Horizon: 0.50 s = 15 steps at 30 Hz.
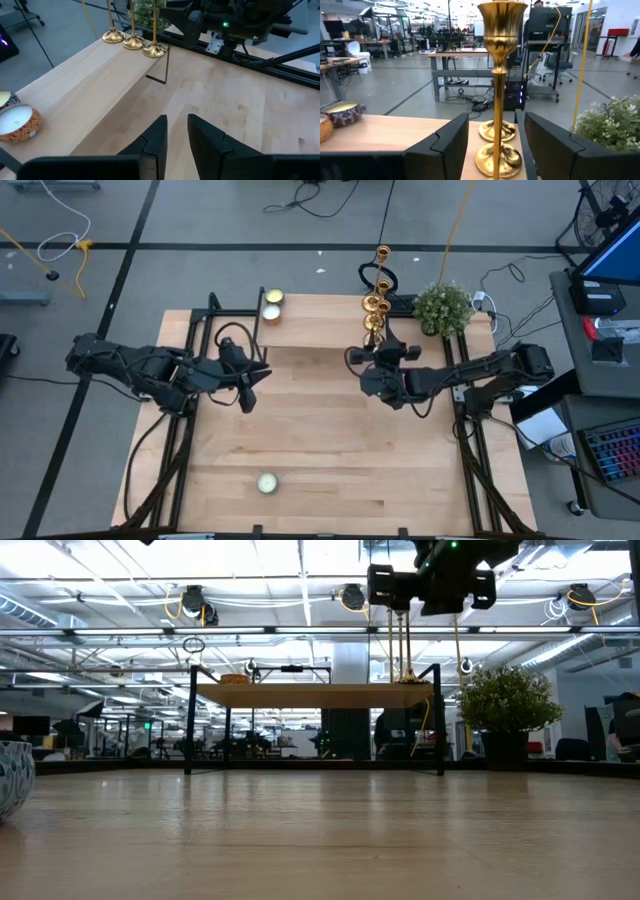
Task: Pick & Place candle stick holders
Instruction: Put the white patterned scented candle on the shelf aligned with the yellow patterned scented candle
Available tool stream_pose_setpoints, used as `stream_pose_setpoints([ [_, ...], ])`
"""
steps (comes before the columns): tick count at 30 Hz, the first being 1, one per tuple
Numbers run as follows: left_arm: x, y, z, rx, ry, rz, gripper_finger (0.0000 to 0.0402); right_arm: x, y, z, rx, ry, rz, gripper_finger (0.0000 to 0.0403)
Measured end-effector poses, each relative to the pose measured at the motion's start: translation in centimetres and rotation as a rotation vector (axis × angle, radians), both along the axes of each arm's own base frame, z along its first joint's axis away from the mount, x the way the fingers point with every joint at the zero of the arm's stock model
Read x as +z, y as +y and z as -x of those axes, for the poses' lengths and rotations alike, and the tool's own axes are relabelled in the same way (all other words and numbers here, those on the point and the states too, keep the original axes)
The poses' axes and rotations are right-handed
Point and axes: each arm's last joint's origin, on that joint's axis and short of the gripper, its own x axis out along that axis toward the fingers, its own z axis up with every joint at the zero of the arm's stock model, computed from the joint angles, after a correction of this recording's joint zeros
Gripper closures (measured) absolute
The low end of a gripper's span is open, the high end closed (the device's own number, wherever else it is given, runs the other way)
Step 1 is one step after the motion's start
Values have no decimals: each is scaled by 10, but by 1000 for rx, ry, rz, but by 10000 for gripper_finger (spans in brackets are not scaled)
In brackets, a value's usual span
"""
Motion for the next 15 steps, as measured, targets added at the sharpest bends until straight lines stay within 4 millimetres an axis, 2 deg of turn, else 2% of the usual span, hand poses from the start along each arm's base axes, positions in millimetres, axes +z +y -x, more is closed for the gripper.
stream_pose_setpoints([
  [6, 2, -3, 0, -16, -19, 1, 321, 5, 7, -3, 24, -15, -1, 213],
  [15, 3, -8, 0, -38, -30, 6, 321, 18, 39, -4, 108, -16, 7, 224],
])
